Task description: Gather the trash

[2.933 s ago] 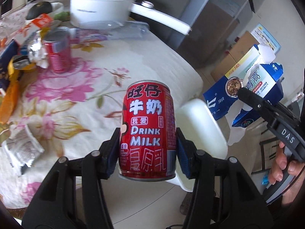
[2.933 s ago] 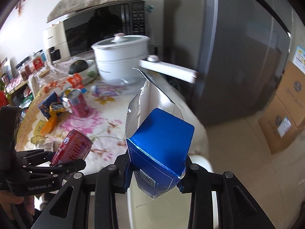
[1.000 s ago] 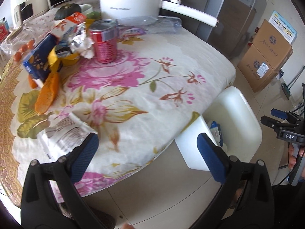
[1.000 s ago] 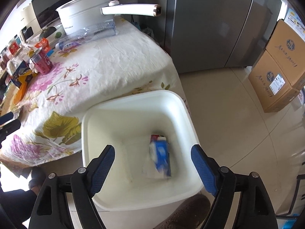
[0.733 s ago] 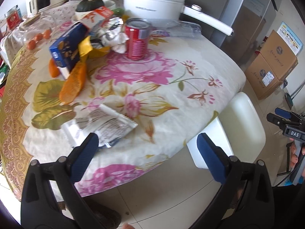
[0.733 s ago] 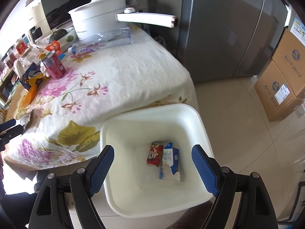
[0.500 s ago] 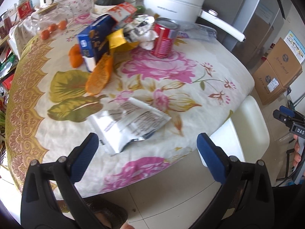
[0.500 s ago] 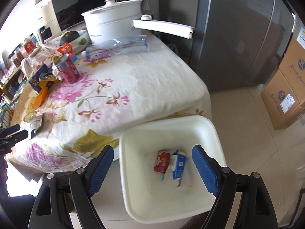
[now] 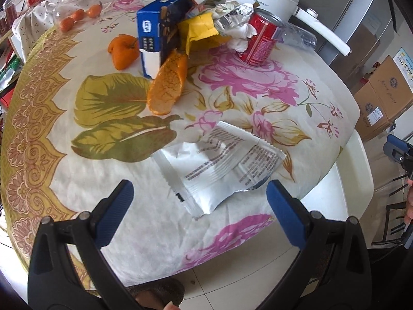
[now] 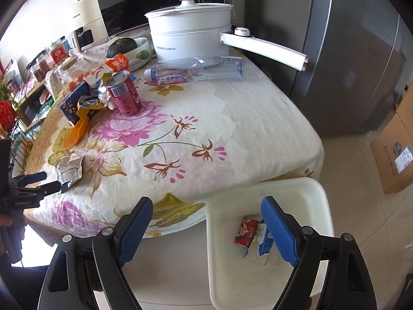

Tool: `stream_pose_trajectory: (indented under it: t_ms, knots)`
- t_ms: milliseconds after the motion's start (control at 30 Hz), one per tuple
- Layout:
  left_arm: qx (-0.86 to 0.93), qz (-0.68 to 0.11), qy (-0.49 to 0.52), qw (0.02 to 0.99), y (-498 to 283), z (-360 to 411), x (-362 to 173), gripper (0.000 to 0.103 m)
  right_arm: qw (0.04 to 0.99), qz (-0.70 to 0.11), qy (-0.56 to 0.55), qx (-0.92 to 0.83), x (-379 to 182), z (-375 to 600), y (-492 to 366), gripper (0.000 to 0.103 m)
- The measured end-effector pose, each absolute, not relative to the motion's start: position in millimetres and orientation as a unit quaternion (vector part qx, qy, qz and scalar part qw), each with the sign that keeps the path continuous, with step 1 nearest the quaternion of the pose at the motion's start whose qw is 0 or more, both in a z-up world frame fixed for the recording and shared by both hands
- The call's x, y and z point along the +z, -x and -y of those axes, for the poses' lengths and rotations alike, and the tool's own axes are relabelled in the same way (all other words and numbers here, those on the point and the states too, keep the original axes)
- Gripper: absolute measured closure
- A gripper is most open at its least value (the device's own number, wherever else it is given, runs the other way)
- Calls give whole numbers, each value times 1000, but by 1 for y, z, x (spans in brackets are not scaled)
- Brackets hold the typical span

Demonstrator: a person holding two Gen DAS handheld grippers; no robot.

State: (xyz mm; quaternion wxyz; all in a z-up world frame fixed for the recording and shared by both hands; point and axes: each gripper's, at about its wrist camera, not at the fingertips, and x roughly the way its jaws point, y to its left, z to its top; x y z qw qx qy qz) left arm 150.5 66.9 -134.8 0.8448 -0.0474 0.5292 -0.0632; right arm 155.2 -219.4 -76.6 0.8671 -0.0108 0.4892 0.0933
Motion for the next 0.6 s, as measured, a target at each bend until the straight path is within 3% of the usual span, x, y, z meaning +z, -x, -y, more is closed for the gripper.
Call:
stream_pose_trajectory:
  t_ms: [133,300,367,533,600]
  knots:
    - [-68,-534,24,843,-158,-51,-142,2,864,-494,14,93,-81,215,-157,16]
    - [-59,-535,3,843,-164,-44,-147,23,863,-497,13,94,-83,211,-157,16]
    - [-59,-531,13,845,-165,-47,-144,44,863,-496,13,94,-83,210,-157,16]
    - [-76,-530,48,843,-165,-56,-141,86,866,-491,8,94,-80,206,-159,16]
    - [-78,-526,50,845,-163,-56,-138,91,867,-489,1,93,-78,204,-161,16]
